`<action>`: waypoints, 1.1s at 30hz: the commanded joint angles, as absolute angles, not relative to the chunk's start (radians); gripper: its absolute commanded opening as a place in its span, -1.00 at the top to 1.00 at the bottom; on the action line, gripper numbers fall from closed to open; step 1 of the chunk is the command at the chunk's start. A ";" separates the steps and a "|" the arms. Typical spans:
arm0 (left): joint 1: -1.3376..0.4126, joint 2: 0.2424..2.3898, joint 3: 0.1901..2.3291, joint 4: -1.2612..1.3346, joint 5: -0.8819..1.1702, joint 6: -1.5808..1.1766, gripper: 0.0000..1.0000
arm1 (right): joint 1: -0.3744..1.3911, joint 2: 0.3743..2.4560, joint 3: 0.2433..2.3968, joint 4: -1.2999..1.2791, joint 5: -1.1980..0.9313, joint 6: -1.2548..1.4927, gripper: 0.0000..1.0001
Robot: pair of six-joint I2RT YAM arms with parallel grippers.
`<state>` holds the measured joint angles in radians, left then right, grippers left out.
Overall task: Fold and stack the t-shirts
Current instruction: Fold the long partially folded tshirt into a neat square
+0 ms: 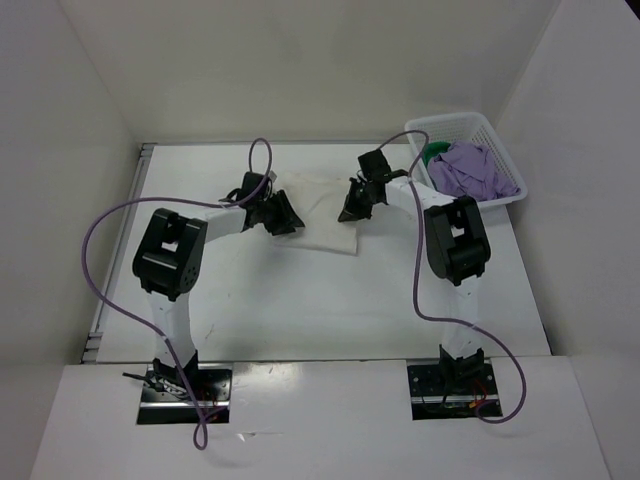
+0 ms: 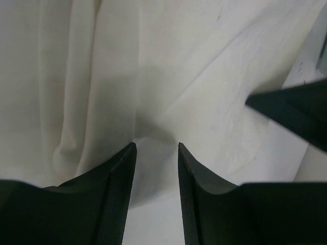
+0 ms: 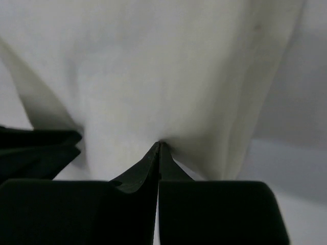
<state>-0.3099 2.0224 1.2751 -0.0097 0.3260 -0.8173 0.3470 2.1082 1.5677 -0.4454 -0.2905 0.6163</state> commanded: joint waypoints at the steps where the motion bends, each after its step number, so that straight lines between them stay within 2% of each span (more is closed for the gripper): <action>1: -0.302 1.935 1.111 0.007 0.317 -0.827 0.07 | 0.334 2.189 1.620 -0.414 -0.290 0.584 0.98; 3: -0.302 1.890 1.034 0.035 0.345 -0.860 0.03 | 0.334 2.213 1.646 -0.414 -0.311 0.565 0.98; 7: -0.302 1.676 0.879 0.067 0.356 -0.945 -0.22 | 0.345 2.278 1.768 -0.485 -0.336 0.528 0.98; 9: -0.302 1.597 0.868 0.028 0.315 -0.945 -0.35 | 0.354 2.303 1.857 -0.532 -0.336 0.511 0.94; 12: -0.276 1.464 0.900 -0.035 0.212 -0.887 -0.41 | 0.354 2.315 1.948 -0.570 -0.357 0.500 0.81; 16: -0.195 1.526 0.952 -0.044 0.202 -0.838 -0.43 | 0.373 2.243 1.997 -0.601 -0.305 0.479 0.49; 19: -0.175 1.658 1.005 -0.044 0.224 -0.789 -0.43 | 0.373 2.099 1.863 -0.537 -0.305 0.479 0.35; 20: -0.175 1.693 1.046 -0.044 0.244 -0.764 -0.39 | 0.373 2.059 1.826 -0.520 -0.305 0.479 0.28; 21: -0.175 1.760 1.069 -0.054 0.264 -0.752 -0.29 | 0.373 1.986 1.792 -0.506 -0.305 0.488 0.27; 25: -0.175 1.880 1.147 -0.054 0.299 -0.712 -0.12 | 0.364 1.829 1.626 -0.483 -0.305 0.488 0.20; 27: -0.175 1.931 1.170 -0.054 0.299 -0.703 -0.09 | 0.364 1.771 1.577 -0.474 -0.330 0.497 0.17; 29: -0.175 1.975 1.186 -0.032 0.328 -0.703 0.13 | 0.364 1.691 1.510 -0.463 -0.330 0.506 0.14; 31: -0.175 2.000 1.215 -0.032 0.328 -0.718 0.47 | 0.364 1.649 1.447 -0.453 -0.357 0.518 0.11; 32: -0.175 2.017 1.236 -0.023 0.319 -0.718 0.74 | 0.354 1.611 1.424 -0.439 -0.357 0.532 0.09; 33: -0.175 2.026 1.253 -0.014 0.319 -0.736 0.84 | 0.354 1.594 1.401 -0.439 -0.370 0.543 0.09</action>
